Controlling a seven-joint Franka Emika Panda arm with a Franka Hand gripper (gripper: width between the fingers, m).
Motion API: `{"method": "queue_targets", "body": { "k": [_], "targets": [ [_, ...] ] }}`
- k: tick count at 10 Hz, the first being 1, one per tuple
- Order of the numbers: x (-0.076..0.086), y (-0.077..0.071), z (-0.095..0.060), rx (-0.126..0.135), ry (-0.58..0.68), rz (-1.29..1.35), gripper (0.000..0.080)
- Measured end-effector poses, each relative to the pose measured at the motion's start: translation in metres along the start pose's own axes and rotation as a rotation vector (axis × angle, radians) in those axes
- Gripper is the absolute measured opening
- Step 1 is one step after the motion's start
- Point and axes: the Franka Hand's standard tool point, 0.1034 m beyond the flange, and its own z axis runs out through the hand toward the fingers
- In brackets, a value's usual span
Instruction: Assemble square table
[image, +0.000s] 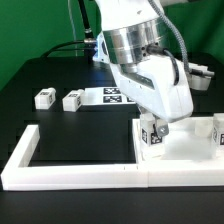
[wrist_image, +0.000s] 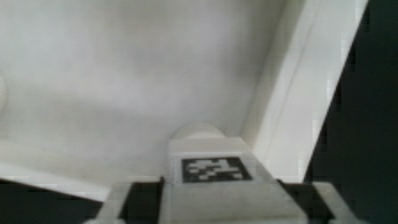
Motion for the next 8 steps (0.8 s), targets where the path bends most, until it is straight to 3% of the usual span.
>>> {"method": "queue_targets", "body": {
  "k": [3, 4, 5, 6, 7, 8],
  "targets": [
    [-0.001, -0.001, 0.000, 0.004, -0.005, 0.163, 0.0292],
    [-0.002, -0.001, 0.000, 0.005, -0.005, 0.134, 0.0393],
    [-0.003, 0.000, 0.001, -0.002, -0.004, 0.111, 0.0393],
    [-0.008, 0.000, -0.002, -0.054, 0.013, -0.072, 0.0532],
    [-0.009, -0.005, -0.009, -0.097, 0.025, -0.340, 0.0612],
    [-0.010, -0.006, -0.009, -0.100, 0.018, -0.493, 0.0612]
  ]
}}
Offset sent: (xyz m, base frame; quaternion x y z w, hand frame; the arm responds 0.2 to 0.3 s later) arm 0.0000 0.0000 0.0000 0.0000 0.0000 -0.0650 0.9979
